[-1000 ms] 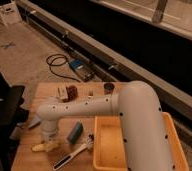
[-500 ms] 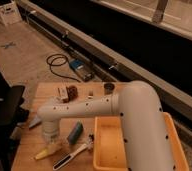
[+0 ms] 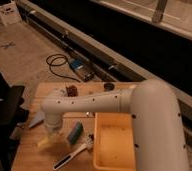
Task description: Place banana in paper cup
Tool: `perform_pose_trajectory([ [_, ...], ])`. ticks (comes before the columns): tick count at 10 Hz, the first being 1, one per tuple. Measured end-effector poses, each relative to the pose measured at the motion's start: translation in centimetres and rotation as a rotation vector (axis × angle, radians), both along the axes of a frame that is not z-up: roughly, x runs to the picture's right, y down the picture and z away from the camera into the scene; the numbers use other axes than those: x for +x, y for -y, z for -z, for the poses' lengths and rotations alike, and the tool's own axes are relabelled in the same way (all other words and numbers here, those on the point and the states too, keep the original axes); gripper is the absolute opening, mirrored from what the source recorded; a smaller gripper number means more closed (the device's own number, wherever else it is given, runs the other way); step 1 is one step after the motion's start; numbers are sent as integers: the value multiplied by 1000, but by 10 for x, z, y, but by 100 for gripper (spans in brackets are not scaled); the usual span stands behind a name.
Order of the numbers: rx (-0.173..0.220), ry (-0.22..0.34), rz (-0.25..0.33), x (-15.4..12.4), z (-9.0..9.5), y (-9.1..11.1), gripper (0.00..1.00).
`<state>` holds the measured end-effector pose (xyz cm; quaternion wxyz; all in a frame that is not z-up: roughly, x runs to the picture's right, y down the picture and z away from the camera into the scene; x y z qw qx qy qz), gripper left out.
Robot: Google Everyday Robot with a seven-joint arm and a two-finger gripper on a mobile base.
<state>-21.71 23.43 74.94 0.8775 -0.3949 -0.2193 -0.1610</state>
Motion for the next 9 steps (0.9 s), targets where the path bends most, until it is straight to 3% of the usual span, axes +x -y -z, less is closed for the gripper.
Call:
perform_pose_trajectory([
  [3,44,-38,-58,29,-8,35,0],
  [6,65,-105,-134,84,-16,63,0],
  [7,68,-119,-162,101,-17,71,0],
  [9,69,-123,-173,106,-17,73,0],
])
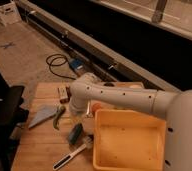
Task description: Place banana in paper cup
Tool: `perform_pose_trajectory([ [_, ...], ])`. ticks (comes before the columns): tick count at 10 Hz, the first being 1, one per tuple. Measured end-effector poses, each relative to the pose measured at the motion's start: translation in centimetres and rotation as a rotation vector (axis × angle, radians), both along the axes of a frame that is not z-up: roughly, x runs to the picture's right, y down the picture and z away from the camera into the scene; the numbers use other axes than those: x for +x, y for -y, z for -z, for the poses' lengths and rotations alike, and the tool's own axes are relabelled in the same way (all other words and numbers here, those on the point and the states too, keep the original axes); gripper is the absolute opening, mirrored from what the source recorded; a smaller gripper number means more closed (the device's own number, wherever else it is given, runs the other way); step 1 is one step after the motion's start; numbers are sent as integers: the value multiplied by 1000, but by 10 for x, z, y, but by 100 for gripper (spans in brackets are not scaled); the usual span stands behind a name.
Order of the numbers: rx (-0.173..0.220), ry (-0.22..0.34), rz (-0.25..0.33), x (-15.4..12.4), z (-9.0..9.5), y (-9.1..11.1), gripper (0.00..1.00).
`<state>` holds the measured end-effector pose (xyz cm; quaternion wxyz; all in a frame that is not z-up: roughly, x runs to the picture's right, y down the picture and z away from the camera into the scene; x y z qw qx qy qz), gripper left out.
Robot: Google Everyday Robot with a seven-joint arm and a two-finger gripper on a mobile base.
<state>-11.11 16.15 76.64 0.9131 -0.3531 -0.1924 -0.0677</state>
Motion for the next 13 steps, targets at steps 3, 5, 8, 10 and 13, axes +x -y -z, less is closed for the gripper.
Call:
perform_pose_trajectory([
  [3,-2,-1,6,-1,0,-1,0],
  [5,3,-34,-15,6,-6,-1,0],
  [8,31,-56,-50,15,-27,24,0],
  [10,64,-79,-77,22,-43,53,0],
  [13,142,-138,-142,56,-40,94,0],
])
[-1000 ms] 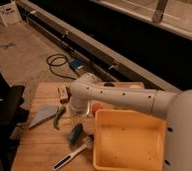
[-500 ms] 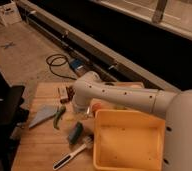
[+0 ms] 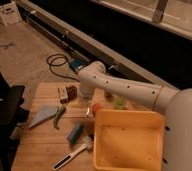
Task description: Place banana in paper cup
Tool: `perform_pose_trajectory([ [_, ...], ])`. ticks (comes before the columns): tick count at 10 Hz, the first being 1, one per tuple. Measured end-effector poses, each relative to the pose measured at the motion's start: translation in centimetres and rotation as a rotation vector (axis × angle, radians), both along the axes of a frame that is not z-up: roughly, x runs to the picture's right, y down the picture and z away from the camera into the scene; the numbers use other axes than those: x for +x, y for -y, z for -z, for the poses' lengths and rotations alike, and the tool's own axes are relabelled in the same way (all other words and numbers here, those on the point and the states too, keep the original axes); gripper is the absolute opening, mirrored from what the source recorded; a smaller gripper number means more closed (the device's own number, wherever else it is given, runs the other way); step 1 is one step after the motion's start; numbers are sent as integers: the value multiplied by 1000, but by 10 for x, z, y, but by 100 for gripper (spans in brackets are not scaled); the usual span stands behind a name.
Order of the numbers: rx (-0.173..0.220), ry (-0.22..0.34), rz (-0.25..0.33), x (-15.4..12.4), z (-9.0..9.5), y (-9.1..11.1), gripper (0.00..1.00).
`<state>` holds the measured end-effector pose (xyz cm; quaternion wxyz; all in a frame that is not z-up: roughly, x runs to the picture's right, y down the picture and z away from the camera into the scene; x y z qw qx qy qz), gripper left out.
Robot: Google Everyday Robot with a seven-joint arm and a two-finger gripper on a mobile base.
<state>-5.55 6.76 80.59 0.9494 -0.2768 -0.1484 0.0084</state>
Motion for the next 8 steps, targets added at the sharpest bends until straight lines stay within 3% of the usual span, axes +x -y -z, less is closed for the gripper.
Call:
perform_pose_trajectory([
  [2,46,-50,-61,39,7,15,0],
  [4,68,-90,-137,82,11,19,0],
  [8,72,-97,-157,91,13,19,0],
])
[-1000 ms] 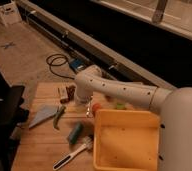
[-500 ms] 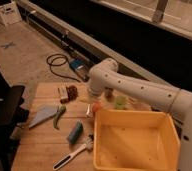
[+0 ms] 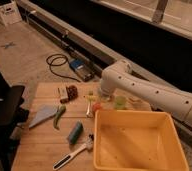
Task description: Place banana in paper cup
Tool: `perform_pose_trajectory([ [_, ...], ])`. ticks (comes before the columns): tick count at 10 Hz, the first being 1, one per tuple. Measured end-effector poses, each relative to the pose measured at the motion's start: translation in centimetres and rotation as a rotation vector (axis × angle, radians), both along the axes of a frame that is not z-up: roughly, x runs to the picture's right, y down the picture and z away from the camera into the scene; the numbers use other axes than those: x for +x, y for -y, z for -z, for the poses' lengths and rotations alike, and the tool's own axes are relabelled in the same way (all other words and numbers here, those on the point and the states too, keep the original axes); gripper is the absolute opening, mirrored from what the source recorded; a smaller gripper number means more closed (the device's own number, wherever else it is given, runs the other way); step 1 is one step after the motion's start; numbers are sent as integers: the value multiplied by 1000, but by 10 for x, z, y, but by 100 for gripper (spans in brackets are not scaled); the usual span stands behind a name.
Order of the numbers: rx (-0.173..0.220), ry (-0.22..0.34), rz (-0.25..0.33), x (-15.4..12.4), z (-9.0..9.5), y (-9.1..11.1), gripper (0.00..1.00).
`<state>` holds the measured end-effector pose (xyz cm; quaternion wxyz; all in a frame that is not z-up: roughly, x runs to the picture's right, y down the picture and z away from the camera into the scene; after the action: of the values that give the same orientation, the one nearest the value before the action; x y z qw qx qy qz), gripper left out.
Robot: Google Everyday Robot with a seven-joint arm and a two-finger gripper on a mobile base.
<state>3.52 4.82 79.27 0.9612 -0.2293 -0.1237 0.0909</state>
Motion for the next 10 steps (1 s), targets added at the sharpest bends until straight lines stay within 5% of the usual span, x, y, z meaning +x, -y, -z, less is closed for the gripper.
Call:
perform_pose_trajectory([
  [4,27,-47,-67,19,-9,12,0],
  [10,67,-210,-273,155,-35,59,0],
])
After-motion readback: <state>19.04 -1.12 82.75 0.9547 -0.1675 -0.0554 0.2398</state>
